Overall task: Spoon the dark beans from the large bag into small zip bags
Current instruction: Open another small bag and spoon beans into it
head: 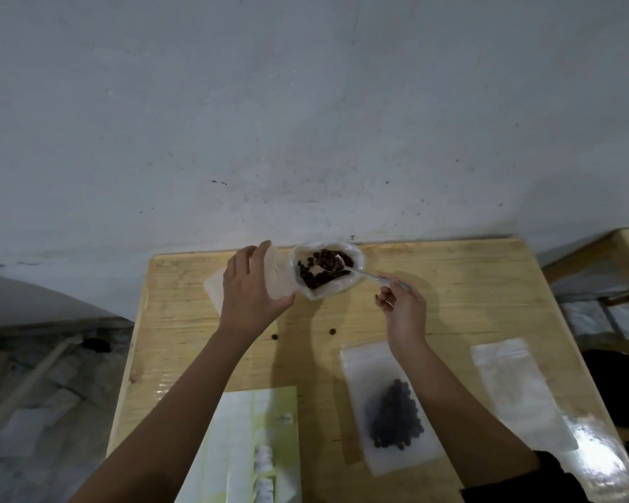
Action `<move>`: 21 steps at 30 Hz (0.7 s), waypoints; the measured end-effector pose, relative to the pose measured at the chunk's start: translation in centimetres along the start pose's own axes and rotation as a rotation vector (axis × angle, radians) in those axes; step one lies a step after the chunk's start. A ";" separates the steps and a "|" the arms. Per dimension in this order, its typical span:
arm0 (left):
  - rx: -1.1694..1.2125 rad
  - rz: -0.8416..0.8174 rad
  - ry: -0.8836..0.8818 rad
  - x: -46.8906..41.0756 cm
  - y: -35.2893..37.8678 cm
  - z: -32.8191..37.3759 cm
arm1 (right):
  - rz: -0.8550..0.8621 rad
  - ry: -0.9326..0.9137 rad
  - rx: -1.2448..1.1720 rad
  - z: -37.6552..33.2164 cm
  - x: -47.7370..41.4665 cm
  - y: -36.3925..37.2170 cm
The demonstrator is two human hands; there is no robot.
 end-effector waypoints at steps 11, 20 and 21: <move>-0.012 -0.074 0.077 -0.8 2.7 3.6 | -0.306 -0.491 0.438 -5.1 3.9 -1.0; -0.039 -0.035 0.078 0.0 1.9 2.8 | -0.132 -0.539 0.586 -4.0 2.6 -1.5; -0.040 -0.037 0.073 0.2 1.6 2.6 | -0.116 -0.543 0.655 -3.4 2.3 -1.2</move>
Point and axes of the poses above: each hand's wrist, its own x-axis away from the middle knuckle, its own y-axis out of the palm, z = x × y, the point moved 2 cm from there along -x, towards the middle knuckle, and after that the axes turned 7 degrees about y, right-handed, at the moved point
